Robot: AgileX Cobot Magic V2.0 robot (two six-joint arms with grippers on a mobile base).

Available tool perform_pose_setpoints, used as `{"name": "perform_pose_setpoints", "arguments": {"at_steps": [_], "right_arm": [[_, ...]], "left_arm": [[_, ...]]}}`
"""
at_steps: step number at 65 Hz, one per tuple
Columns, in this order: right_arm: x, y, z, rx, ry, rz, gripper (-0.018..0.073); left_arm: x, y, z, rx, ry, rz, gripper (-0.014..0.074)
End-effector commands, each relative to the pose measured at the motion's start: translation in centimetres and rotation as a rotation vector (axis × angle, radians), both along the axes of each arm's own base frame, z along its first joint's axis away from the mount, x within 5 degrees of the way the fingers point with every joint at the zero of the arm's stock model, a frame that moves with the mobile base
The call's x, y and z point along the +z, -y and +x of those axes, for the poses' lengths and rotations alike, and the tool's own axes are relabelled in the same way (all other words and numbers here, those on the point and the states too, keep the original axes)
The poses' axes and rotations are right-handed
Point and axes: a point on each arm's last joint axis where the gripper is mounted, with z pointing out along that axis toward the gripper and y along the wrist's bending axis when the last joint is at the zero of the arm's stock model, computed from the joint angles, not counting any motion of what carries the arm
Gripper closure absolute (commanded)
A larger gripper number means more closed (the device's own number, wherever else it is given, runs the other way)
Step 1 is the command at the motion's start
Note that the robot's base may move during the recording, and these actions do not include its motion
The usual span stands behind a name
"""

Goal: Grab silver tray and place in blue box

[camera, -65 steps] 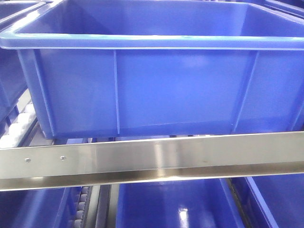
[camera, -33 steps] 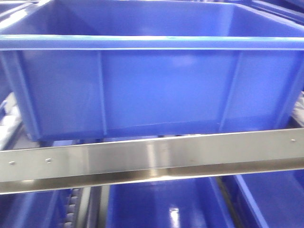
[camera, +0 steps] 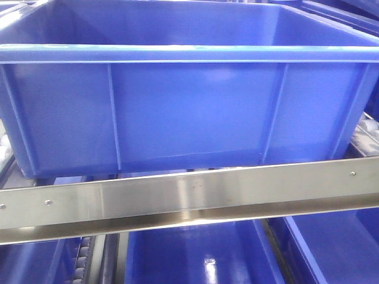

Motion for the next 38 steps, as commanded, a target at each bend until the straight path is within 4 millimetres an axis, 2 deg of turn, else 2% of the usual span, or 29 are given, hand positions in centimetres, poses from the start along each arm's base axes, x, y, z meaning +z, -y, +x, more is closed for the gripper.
{"name": "perform_pose_setpoints", "arguments": {"at_steps": [1, 38], "right_arm": [[0.78, 0.07, -0.17, -0.008, 0.103, 0.001, 0.0503], [0.73, 0.06, -0.17, -0.008, 0.097, 0.001, 0.0503]], "left_arm": [[0.95, -0.03, -0.25, 0.003, 0.108, -0.008, 0.0701], [0.95, -0.03, -0.25, 0.003, 0.108, -0.008, 0.0701]]}}
